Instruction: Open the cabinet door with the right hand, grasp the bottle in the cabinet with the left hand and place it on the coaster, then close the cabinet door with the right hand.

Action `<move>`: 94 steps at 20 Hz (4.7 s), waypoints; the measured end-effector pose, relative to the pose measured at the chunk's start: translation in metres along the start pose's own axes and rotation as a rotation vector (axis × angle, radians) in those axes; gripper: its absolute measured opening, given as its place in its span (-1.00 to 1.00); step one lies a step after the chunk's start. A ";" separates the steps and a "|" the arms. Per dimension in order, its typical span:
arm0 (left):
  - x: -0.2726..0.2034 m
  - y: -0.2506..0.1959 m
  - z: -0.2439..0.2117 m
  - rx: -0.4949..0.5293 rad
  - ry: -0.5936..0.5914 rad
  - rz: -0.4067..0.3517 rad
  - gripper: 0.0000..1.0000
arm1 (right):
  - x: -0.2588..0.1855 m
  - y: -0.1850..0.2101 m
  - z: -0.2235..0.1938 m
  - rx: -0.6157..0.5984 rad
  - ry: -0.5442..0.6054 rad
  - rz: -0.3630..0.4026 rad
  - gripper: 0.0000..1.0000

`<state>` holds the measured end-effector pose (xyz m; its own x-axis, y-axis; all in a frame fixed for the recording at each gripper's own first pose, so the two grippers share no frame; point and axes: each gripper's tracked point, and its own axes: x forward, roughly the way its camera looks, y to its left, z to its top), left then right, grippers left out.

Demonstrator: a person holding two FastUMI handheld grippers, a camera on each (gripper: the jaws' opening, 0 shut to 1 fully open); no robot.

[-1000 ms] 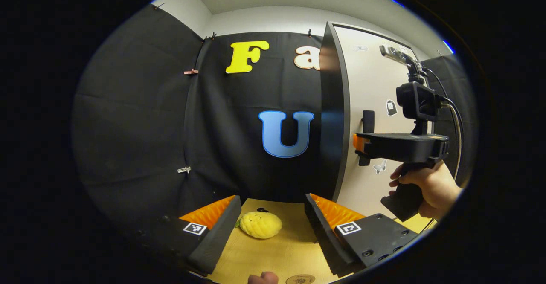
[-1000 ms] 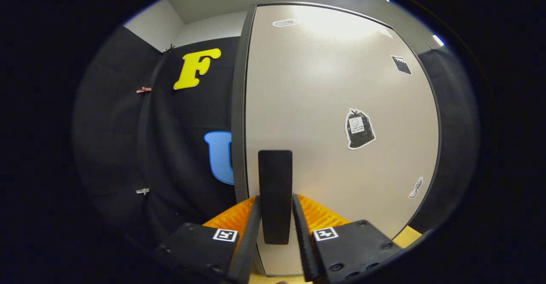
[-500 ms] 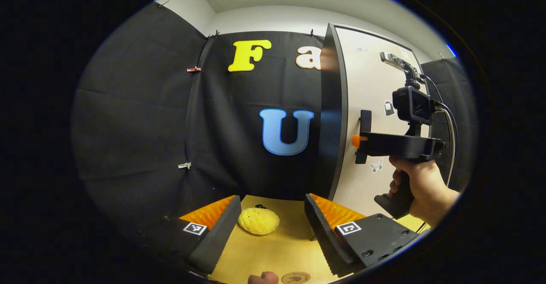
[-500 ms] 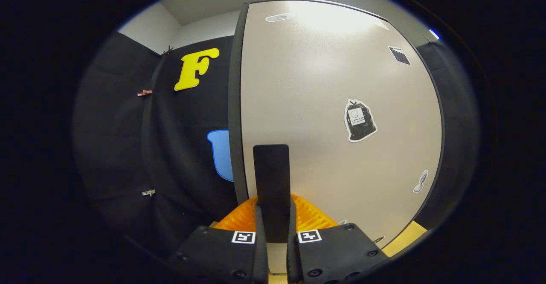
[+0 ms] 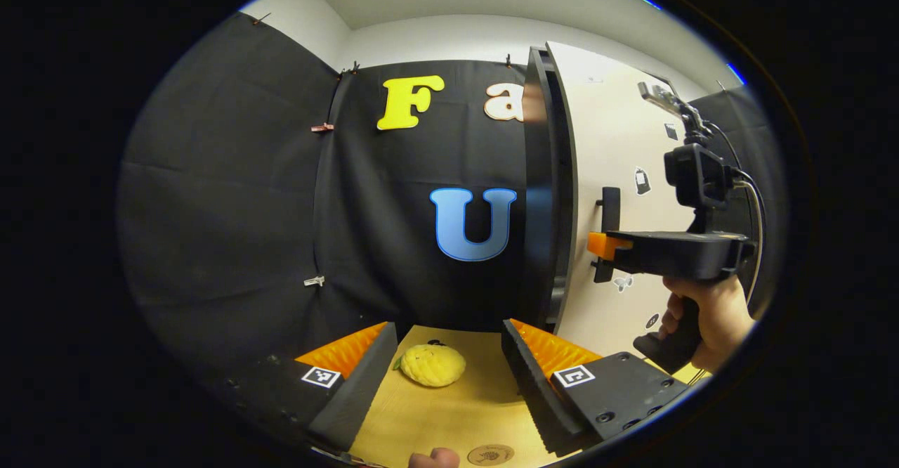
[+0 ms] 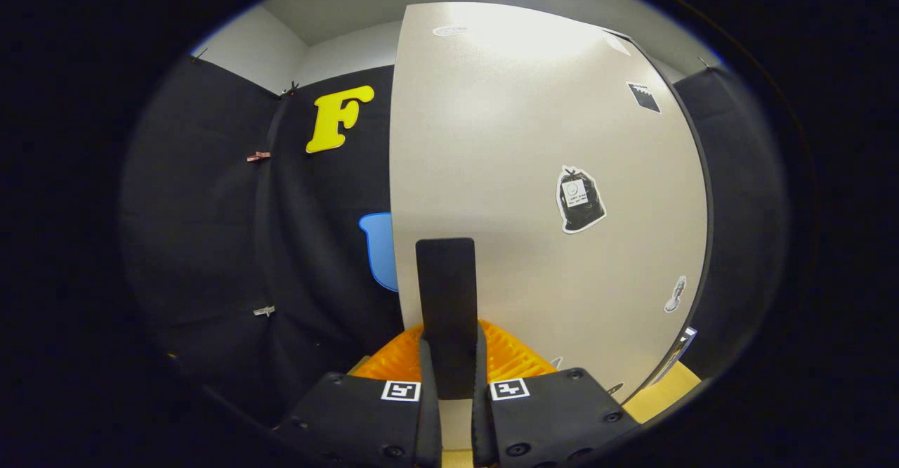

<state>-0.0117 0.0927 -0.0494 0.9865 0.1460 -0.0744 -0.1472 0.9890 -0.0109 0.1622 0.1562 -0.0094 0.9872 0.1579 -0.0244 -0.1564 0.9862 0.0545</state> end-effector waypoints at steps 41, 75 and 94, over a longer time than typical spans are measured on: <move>-0.064 -0.153 0.034 -0.011 -0.072 -0.106 0.84 | -0.196 -0.145 0.025 0.049 0.041 0.131 -0.60; 0.030 -0.346 0.047 0.022 -0.080 -0.349 0.84 | -0.251 -0.291 0.057 0.094 -0.041 -0.073 -0.72; 0.241 -0.395 0.004 0.010 0.001 -0.305 0.89 | -0.296 -0.391 0.054 0.125 -0.078 -0.377 0.82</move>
<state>0.2851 -0.2630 -0.0587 0.9850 -0.1578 -0.0705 0.1566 0.9874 -0.0229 -0.0670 -0.2790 0.0301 0.9748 -0.2227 0.0098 0.2175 0.9598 0.1776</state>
